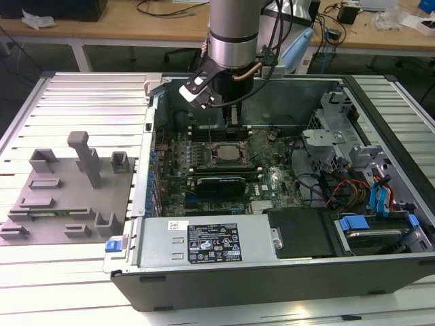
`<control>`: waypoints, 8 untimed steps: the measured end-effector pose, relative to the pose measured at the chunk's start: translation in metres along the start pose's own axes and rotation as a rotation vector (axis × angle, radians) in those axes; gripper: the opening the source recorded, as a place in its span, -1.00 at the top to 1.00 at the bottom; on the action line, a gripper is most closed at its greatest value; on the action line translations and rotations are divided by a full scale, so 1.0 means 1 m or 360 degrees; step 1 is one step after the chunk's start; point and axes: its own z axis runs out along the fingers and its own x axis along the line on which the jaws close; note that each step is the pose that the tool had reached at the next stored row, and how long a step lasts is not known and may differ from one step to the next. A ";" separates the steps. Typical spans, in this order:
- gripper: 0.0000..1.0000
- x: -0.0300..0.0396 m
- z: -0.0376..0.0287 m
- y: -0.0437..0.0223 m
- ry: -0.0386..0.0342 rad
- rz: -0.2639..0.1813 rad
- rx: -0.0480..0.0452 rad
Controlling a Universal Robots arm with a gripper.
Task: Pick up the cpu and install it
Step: 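Close the cpu cover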
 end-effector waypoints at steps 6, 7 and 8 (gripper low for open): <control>0.79 0.0000 -0.0002 0.0000 0.0000 0.0000 0.0000; 0.79 0.0000 -0.0003 0.0000 0.0000 0.0000 0.0000; 0.79 0.0000 -0.0007 0.0000 0.0000 0.0000 0.0000</control>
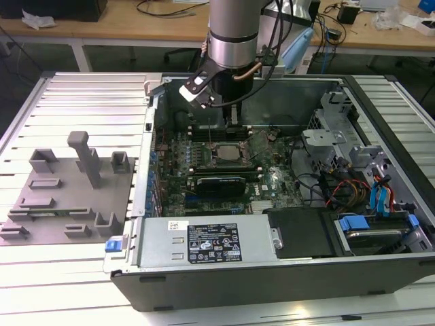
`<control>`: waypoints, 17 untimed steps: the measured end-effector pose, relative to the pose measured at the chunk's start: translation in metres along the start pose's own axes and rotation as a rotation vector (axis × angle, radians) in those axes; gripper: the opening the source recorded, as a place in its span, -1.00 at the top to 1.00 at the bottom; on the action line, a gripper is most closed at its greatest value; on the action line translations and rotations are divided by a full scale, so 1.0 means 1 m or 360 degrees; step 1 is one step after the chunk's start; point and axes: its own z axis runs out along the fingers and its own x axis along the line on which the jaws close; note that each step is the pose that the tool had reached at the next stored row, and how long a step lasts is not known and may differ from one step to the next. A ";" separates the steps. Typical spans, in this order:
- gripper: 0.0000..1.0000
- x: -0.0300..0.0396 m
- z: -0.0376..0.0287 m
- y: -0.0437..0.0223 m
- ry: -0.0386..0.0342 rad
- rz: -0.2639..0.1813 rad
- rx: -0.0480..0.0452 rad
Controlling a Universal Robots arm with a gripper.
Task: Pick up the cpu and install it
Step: 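Close the cpu cover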
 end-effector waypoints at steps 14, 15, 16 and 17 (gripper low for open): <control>0.79 -0.0005 -0.0287 0.0020 0.0000 0.0000 0.0000; 0.79 -0.0005 -0.0288 0.0026 0.0000 0.0000 0.0000; 0.79 -0.0005 -0.0287 0.0044 0.0000 0.0000 0.0000; 0.79 -0.0004 -0.0285 0.0060 0.0000 0.0000 0.0000</control>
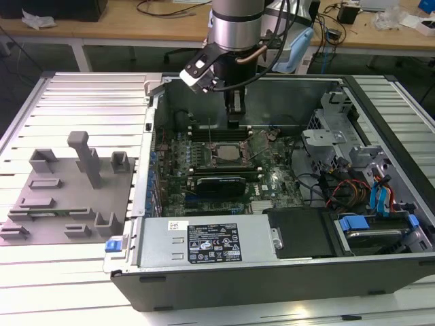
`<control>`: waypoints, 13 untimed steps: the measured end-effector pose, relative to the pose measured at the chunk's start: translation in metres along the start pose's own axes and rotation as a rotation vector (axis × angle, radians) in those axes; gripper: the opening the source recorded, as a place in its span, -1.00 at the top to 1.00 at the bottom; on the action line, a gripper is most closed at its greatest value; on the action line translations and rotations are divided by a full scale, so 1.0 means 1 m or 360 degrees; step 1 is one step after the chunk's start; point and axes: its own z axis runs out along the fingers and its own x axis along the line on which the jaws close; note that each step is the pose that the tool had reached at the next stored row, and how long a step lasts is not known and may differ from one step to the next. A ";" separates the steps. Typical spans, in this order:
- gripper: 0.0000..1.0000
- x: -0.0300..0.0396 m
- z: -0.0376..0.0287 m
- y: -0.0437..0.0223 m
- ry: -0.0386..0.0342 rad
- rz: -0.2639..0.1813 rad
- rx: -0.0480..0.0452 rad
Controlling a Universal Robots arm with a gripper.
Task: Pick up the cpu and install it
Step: 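Close the cpu cover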
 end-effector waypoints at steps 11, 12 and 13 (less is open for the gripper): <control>0.79 0.0003 0.0017 0.0259 0.0000 0.0000 0.0000; 0.79 0.0004 0.0018 0.0272 0.0000 0.0000 0.0000; 0.79 0.0004 0.0018 0.0285 0.0000 0.0000 0.0000</control>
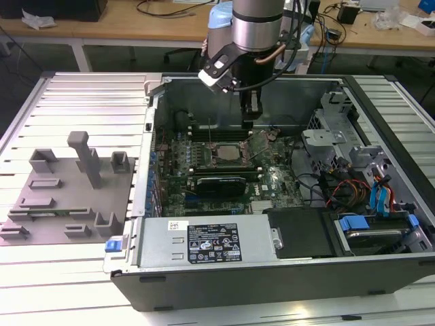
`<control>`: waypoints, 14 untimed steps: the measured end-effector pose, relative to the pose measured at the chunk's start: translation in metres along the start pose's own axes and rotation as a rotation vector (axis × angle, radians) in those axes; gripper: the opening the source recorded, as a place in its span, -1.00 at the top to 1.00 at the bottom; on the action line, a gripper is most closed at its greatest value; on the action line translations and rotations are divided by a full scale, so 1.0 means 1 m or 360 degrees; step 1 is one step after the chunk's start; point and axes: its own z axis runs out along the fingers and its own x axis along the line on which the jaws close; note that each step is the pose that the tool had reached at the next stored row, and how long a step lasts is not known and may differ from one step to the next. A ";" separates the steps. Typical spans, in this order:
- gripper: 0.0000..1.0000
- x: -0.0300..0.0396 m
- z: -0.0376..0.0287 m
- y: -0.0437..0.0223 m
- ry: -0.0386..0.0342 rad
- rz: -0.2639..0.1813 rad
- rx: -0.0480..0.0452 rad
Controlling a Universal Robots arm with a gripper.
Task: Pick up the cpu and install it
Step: 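Close the cpu cover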
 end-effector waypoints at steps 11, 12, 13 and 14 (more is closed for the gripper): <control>0.79 0.0003 0.0017 0.0258 0.0000 0.0000 0.0000; 0.79 0.0003 0.0017 0.0270 0.0000 0.0000 0.0000; 0.79 0.0004 0.0019 0.0289 0.0000 0.0000 0.0000; 0.79 0.0004 0.0020 0.0302 0.0000 0.0000 0.0000</control>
